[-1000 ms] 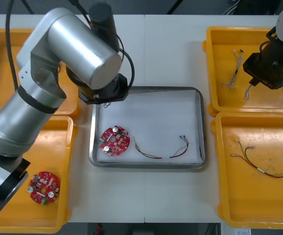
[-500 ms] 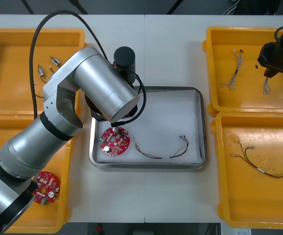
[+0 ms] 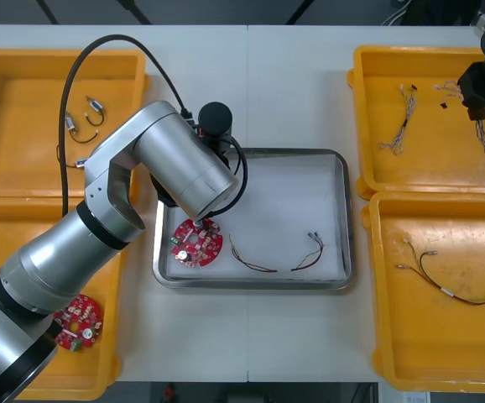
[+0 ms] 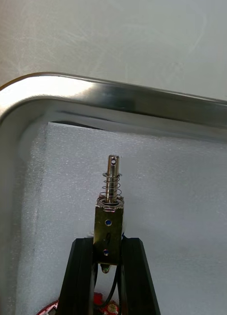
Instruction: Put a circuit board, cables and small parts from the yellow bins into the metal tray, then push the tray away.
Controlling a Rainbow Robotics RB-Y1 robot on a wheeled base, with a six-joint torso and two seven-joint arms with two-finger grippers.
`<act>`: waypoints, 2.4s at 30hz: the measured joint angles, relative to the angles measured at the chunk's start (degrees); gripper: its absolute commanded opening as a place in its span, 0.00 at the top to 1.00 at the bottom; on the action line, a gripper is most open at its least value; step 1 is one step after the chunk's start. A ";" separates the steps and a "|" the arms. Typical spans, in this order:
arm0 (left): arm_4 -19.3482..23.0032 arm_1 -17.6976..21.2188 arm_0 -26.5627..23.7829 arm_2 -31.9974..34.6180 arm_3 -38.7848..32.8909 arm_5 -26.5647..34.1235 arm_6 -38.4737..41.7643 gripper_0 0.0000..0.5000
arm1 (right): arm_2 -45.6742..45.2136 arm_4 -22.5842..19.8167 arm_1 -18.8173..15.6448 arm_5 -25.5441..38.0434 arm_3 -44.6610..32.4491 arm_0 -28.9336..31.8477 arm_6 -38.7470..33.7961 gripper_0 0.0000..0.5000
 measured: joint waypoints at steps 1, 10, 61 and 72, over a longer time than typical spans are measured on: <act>-0.01 0.00 0.00 0.00 0.05 -0.04 0.00 1.00 | -0.68 -0.09 0.00 0.32 -1.26 0.54 0.17 1.00; -0.01 0.00 0.00 -0.01 0.12 -0.07 0.00 0.65 | -4.96 -1.52 -0.02 1.60 -14.32 7.74 0.15 1.00; 36.28 24.39 -14.36 19.47 -4.56 15.32 -0.06 0.00 | 10.63 -13.93 0.78 -3.79 -44.10 11.53 14.76 1.00; 41.27 33.47 -14.59 19.47 6.51 4.81 -0.11 0.00 | 21.16 -11.89 6.24 -10.51 -32.17 4.59 29.63 1.00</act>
